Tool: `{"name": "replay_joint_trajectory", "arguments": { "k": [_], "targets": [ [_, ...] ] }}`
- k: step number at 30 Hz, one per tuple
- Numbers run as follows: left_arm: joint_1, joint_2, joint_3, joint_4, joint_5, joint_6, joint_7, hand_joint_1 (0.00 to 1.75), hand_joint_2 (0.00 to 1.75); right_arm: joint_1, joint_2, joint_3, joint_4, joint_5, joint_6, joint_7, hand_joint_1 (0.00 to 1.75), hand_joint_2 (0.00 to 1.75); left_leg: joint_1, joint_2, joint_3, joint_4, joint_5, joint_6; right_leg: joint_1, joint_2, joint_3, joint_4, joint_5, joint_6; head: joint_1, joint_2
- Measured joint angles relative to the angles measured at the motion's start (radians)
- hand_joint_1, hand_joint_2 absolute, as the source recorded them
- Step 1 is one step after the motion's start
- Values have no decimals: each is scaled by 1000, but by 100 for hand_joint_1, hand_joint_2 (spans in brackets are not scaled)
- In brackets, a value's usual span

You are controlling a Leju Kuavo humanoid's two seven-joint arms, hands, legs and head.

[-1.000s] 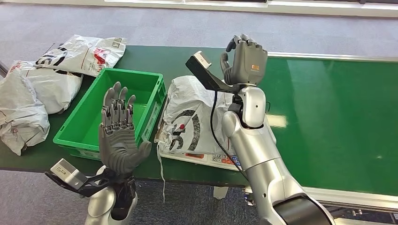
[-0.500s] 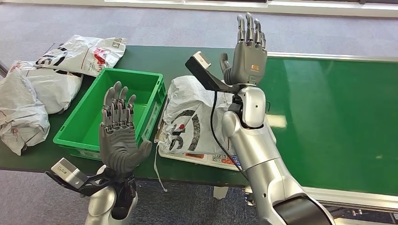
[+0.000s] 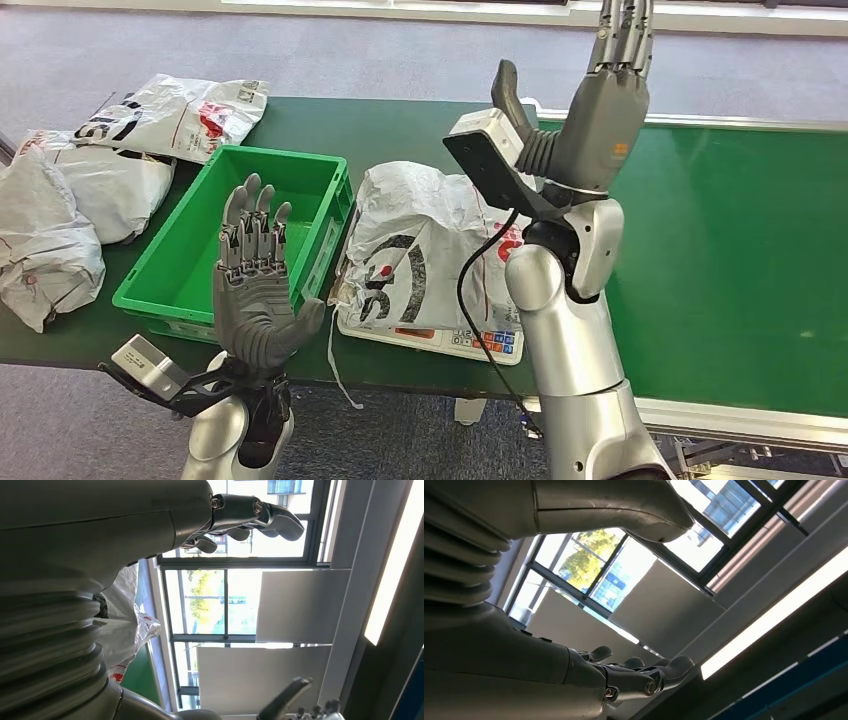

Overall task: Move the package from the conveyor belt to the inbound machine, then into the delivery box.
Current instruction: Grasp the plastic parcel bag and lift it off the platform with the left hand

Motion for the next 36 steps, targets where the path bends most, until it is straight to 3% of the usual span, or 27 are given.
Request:
{"name": "replay_joint_trajectory", "arguments": {
  "k": [15,26,30,36],
  "targets": [
    [0,0,0,0,0,0,0,0,175,37,0,-2,-129,-13,2,-13,0,0,0,0,1,0,1,0,0,0,0,0,0,0,0,0],
    [-2,2,16,-7,-120,37,30,0,175,241,-2,-40,-487,-366,1,-275,0,0,-1,0,0,0,-2,1,0,0,0,0,-2,2,0,0],
    [-19,5,53,-13,-223,59,75,0,175,280,-10,-49,-558,-455,2,-339,0,175,-1,0,1,0,-2,1,0,0,0,0,-2,2,0,0],
    [-65,38,128,18,-358,73,136,0,175,367,-34,-49,-645,-604,2,-456,0,175,-1,1,1,0,-1,1,0,0,1,0,-2,1,0,0]
  ]
}}
